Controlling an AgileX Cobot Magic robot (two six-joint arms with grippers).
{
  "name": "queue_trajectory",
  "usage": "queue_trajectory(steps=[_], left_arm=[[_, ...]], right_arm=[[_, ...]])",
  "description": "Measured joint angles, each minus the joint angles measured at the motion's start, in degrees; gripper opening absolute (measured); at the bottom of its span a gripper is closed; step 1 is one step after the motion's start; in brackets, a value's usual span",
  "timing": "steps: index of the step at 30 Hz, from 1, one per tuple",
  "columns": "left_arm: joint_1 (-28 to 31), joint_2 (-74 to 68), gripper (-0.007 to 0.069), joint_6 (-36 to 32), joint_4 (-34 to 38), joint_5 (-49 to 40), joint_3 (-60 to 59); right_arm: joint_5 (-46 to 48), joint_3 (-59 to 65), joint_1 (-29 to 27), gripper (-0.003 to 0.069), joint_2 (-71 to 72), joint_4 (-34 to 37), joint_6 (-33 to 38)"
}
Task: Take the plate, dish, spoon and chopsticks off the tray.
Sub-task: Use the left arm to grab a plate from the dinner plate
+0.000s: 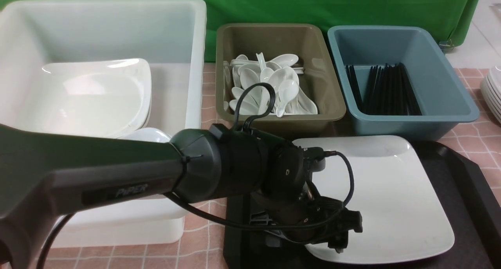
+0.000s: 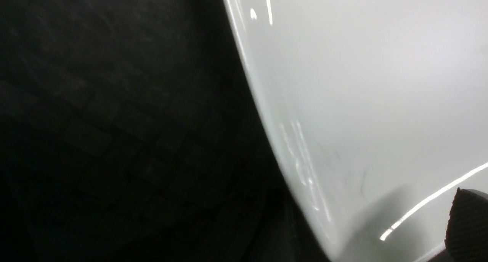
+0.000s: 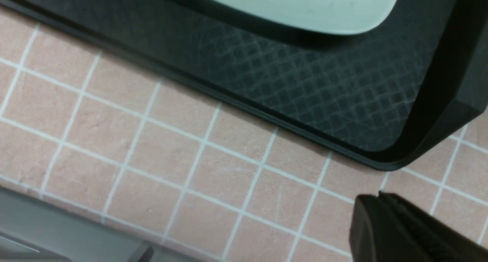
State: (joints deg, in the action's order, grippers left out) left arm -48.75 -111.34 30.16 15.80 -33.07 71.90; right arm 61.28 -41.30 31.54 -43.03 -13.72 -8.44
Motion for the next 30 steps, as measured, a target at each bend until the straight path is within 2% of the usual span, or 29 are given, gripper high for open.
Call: queue_trajectory(steps=[6,17,20,30], left_arm=[[0.0,0.0,0.0522,5.5,-4.1,1.9,-0.2],[0.0,0.3,0.0503,7.2,2.1,12.0,-5.7],[0.0,0.4,0.0459,7.3,2.6,12.8,-6.1],[0.0,-0.4,0.0146,7.9,5.9,14.0,-6.6]], right_arm=[[0.1,0.0,0.0,0.0030,0.0,0.0,0.0],[0.1,0.0,0.0,0.0030,0.0,2.8,-0.1],[0.1,0.0,0.0,0.0030,0.0,3.4,-0.1],[0.5,0.0,0.0,0.0030,0.0,4.0,-0.2]])
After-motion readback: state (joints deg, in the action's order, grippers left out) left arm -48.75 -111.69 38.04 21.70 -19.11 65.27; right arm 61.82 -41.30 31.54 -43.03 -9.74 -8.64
